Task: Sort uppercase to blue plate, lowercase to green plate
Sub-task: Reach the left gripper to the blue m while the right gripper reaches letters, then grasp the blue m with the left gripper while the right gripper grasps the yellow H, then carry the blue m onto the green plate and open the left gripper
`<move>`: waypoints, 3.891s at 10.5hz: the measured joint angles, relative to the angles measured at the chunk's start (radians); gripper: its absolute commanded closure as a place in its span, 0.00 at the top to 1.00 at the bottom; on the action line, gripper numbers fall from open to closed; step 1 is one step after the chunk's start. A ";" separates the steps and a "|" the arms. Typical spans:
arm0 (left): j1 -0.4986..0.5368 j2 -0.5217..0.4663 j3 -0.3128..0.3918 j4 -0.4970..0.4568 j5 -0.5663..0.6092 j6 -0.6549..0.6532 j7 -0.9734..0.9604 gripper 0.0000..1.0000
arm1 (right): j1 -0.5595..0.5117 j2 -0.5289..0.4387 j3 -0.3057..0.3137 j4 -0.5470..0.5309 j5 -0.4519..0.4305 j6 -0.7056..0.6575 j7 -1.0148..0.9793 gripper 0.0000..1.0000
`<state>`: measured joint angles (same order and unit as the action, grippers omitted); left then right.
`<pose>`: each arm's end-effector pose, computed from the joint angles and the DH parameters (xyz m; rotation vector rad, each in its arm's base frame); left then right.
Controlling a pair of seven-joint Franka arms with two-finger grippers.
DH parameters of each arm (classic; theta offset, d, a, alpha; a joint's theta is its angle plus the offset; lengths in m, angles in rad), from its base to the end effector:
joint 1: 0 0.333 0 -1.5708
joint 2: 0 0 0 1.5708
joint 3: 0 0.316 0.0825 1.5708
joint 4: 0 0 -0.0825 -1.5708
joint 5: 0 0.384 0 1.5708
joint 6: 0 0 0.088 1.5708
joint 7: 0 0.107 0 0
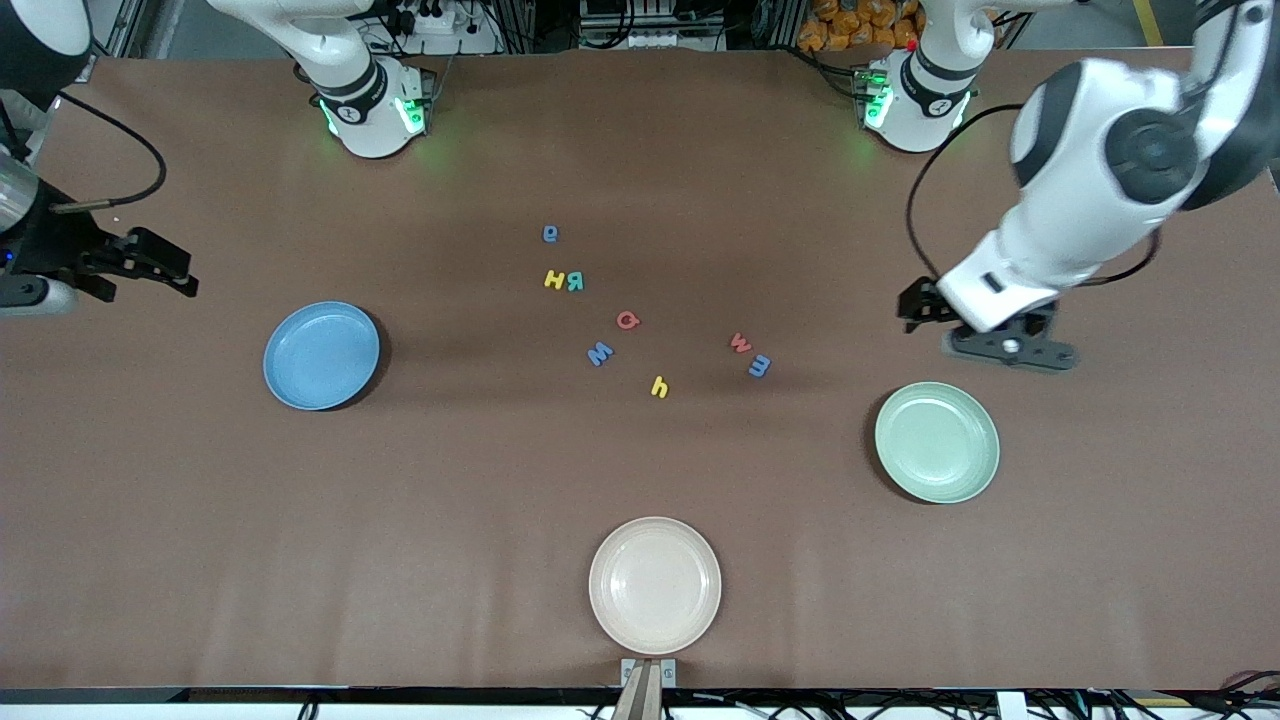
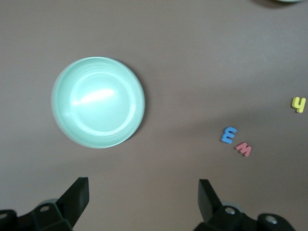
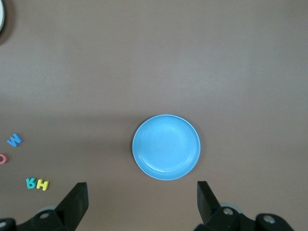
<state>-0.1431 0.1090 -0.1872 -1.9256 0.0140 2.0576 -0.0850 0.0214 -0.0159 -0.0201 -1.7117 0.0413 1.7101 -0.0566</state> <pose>0.5564 -0.1871 0.4363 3.1042 -0.3906 0.0357 0.5583 0.0045 0.5786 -3.0996 -0.0813 -0.0239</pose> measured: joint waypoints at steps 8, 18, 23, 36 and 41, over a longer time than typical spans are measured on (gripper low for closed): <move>-0.213 0.278 -0.033 -0.076 0.074 0.300 -0.139 0.94 | 0.200 0.011 0.006 -0.208 0.025 0.204 0.257 1.00; -0.252 0.422 0.020 -0.072 0.085 0.442 -0.149 0.76 | 0.477 0.081 0.009 -0.664 0.025 0.797 0.668 1.00; -0.268 0.441 0.020 -0.071 0.085 0.457 -0.180 0.72 | 0.646 0.213 0.010 -0.678 0.024 0.911 0.972 0.97; -0.276 0.455 0.039 -0.060 0.087 0.474 -0.202 0.00 | 0.745 0.360 0.009 -0.672 0.012 0.992 1.119 0.83; -0.058 0.331 0.062 -0.002 0.089 0.393 -0.145 0.00 | 0.751 0.370 0.009 -0.666 0.000 0.992 1.121 0.80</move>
<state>-0.2009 0.4399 -0.1256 -1.9275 0.1030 2.4504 -0.2299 0.7725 0.3540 -0.0111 -2.3776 0.0415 2.7019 1.0645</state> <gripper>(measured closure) 0.727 0.194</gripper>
